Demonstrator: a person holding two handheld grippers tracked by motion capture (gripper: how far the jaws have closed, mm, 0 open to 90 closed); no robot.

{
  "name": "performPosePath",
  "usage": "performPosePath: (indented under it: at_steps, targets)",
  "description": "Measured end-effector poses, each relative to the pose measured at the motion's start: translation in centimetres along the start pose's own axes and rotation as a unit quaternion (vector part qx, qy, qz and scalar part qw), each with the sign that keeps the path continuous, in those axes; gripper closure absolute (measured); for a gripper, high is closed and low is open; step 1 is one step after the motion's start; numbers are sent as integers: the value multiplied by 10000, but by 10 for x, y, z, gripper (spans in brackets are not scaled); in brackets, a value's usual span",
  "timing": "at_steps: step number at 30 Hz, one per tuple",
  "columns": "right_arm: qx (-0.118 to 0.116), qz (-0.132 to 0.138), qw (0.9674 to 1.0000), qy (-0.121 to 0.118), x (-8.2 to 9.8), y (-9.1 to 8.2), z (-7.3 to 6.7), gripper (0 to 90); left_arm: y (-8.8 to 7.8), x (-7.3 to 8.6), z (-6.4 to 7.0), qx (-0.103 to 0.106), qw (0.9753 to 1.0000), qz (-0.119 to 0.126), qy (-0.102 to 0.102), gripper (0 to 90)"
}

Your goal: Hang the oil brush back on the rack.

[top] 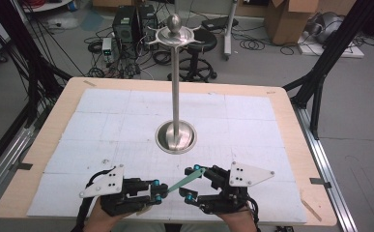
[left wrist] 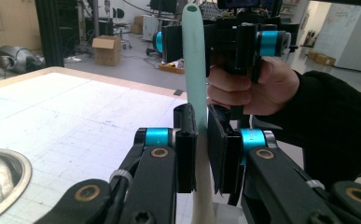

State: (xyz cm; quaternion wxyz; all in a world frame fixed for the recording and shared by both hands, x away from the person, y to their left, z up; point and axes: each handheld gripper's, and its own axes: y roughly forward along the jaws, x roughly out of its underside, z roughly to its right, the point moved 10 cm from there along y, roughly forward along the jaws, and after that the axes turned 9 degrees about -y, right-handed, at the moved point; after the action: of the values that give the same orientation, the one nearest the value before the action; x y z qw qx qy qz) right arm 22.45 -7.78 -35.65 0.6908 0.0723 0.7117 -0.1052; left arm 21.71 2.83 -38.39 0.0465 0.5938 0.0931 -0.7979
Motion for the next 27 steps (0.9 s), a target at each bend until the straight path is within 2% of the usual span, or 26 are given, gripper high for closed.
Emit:
performPosePath:
  at_steps: [11, 18, 23, 27]
  targets:
    - [-67, 85, 9998, 194, 0, -2, 1, 612, 1, 1, 2, 50, 10000, -20, -11, 813]
    - [-68, 136, 9992, 364, 0, -2, 2, 717, 4, 4, 2, 4, 10000, -94, 25, 812]
    - [-122, 131, 9984, 534, -1, -1, 0, 751, 6, 7, 2, -48, 9998, -160, 83, 811]
    - [-104, 79, 9988, 475, -5, 1, -4, 766, 7, 8, 3, -23, 9998, -186, 119, 811]
